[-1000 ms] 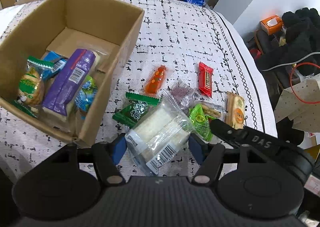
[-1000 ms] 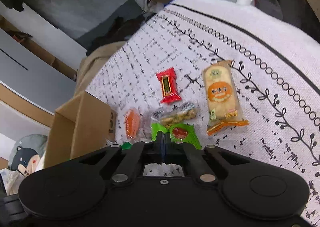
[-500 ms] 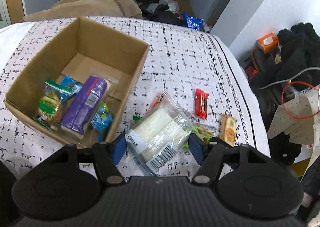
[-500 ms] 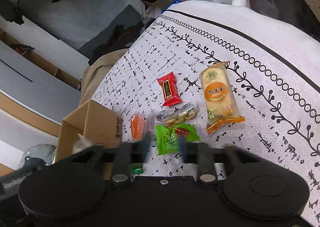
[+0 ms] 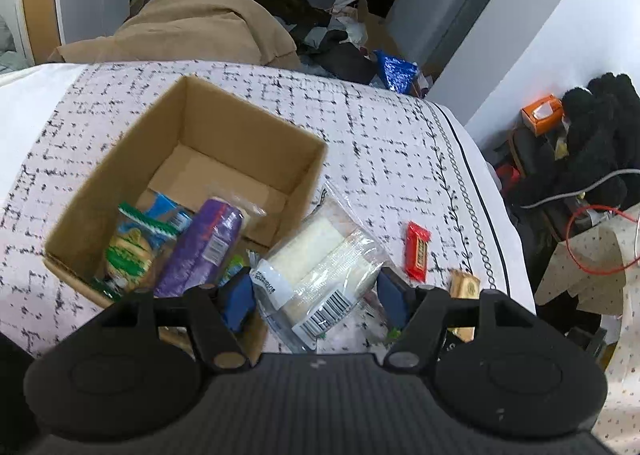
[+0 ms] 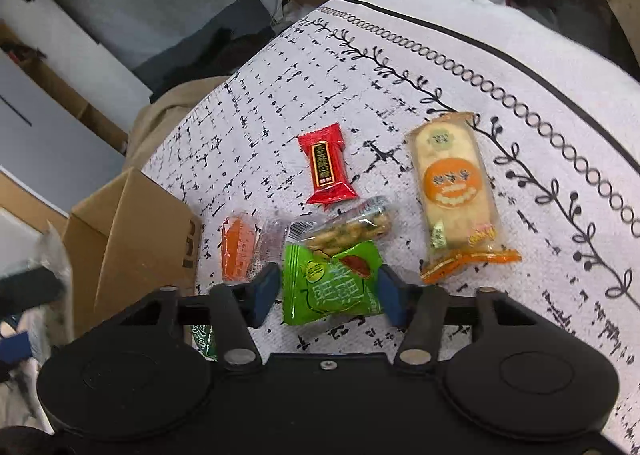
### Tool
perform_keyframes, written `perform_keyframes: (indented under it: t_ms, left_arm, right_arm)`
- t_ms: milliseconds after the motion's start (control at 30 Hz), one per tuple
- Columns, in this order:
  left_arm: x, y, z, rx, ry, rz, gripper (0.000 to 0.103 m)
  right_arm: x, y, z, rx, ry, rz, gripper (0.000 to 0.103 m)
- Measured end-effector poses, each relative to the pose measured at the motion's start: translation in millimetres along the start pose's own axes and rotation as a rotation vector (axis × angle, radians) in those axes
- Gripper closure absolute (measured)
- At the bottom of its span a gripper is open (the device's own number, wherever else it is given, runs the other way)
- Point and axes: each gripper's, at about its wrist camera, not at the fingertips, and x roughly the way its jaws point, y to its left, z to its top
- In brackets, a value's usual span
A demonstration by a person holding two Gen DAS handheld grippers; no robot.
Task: Organize snacks
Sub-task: 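Carry the white pack and green pack into the box and open both tools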
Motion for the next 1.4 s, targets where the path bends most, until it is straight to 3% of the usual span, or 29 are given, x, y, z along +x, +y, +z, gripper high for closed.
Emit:
perform_keyframes:
  t_ms: [100,233,900,1400]
  left_arm:
    - [-2.6,10.3,8.8,-0.011,-0.018,0.013,0.037]
    - [-3.9,22.9,18.7,-0.031,-0.028,0.026,0.037]
    - [-13.3,79.2,51.0,-0.085,-0.066,0.078,0.037]
    - [3.2,87.6,69.5,-0.076,-0.047,0.072,0.035]
  right_arm:
    - [-4.8,5.2,2.2,-0.001,0.018,0.023,0.067]
    - [-11.6,10.4,4.5,-0.018,0.01,0.031,0.07]
    - [-63.3,73.4,17.2,-0.12,-0.119,0.19,0.072]
    - [-56.8,126.3,15.6,-0.18,-0.185,0.31,0.072]
